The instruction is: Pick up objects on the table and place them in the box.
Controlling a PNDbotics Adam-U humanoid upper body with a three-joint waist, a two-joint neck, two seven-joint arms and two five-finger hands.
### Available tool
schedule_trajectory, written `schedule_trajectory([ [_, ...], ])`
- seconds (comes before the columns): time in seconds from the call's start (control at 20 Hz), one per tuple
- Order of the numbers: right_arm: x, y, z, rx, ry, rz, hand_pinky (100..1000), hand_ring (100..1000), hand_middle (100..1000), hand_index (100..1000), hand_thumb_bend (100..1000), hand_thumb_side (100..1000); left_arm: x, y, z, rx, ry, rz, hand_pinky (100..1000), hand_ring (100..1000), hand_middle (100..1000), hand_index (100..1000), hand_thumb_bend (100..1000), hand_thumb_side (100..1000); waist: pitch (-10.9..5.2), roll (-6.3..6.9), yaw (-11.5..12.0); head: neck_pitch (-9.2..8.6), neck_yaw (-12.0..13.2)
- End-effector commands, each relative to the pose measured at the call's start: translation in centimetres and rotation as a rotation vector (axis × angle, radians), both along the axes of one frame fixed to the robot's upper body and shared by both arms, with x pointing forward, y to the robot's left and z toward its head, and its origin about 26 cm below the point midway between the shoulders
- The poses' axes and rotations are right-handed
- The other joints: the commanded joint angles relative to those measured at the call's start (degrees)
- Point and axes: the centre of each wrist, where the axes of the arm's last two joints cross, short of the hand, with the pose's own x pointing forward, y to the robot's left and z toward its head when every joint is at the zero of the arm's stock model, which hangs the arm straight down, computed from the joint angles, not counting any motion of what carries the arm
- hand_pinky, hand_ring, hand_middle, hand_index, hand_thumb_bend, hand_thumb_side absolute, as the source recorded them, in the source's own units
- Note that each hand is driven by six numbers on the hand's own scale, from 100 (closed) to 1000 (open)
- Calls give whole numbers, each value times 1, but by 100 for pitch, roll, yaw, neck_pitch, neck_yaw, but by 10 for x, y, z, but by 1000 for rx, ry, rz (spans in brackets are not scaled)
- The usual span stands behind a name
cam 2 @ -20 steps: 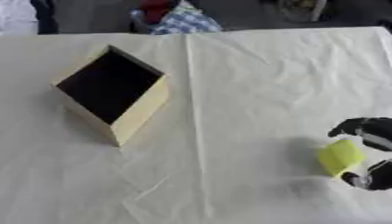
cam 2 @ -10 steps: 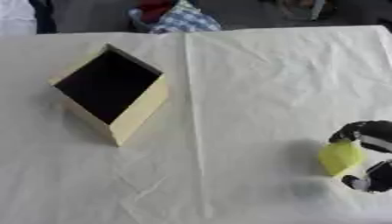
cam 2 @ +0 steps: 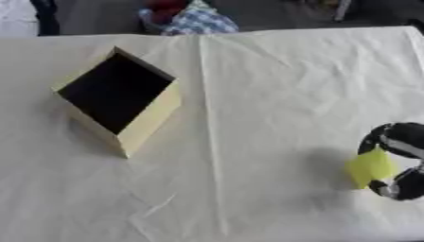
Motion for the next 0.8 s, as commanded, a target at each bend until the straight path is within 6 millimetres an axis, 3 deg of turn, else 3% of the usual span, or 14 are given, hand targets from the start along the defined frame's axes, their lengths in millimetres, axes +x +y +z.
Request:
schedule_trajectory([
  [0.05, 2, 2, 12, -86, -106, 12, 649, 645, 543, 614, 251, 100, 0, 0, 9, 18, -32, -9, 757, 810, 835, 724, 100, 745, -49, 3, -1, -53, -21],
  [0.2, 2, 3, 10, -77, -153, 19, 605, 610, 507, 554, 202, 100, 0, -1, 10, 19, -32, -10, 757, 810, 836, 724, 100, 745, -45, 5, 4, -47, -23],
  [0.4, 3, 3, 13, -37, -194, 21, 588, 599, 495, 549, 148, 100, 0, 0, 10, 20, -31, -10, 757, 810, 836, 724, 100, 745, -51, 2, 4, -44, -23],
  [0.8, 17, 8, 47, -66, -286, 90, 603, 606, 501, 551, 146, 100, 0, -1, 10, 21, -29, -13, 757, 810, 836, 724, 100, 743, -93, -20, 29, -38, -35],
])
